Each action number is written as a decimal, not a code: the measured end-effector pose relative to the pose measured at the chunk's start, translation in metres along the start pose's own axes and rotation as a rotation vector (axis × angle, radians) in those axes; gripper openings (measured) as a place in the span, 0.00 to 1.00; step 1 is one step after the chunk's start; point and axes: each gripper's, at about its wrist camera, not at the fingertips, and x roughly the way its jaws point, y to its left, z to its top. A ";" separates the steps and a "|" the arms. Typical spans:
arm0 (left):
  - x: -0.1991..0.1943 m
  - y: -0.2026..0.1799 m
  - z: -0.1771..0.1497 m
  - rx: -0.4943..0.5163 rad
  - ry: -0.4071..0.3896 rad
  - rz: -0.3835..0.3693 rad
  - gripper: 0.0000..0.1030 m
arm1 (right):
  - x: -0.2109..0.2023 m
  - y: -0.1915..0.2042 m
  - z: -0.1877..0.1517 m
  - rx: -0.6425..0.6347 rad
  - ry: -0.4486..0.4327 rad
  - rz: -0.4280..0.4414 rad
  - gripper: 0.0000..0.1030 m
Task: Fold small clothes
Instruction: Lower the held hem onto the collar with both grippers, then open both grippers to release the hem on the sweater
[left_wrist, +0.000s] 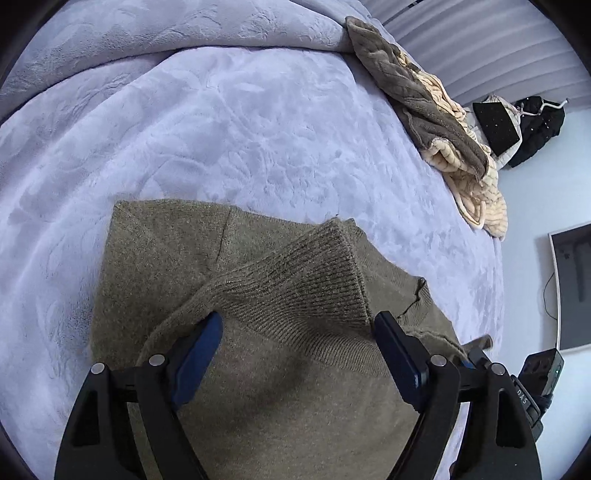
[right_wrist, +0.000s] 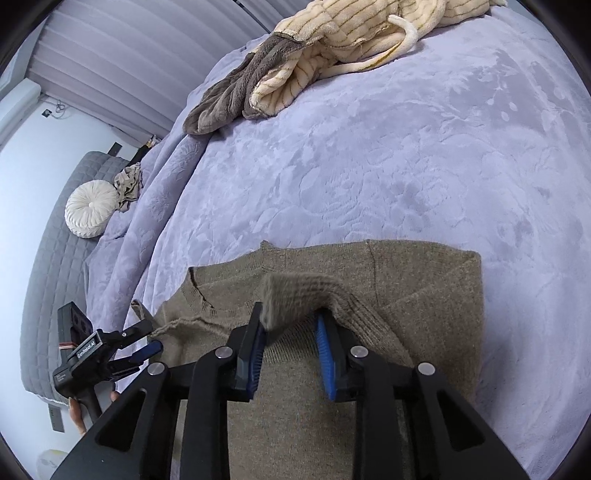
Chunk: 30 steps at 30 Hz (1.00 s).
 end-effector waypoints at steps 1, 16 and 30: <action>-0.001 -0.001 0.000 0.009 -0.003 0.005 0.82 | 0.000 -0.001 0.002 -0.001 -0.008 -0.013 0.52; 0.018 -0.075 -0.031 0.486 -0.129 0.299 0.82 | -0.003 0.051 -0.025 -0.434 -0.079 -0.230 0.70; 0.056 -0.034 -0.022 0.518 -0.123 0.349 0.82 | 0.038 -0.019 -0.010 -0.350 -0.032 -0.372 0.72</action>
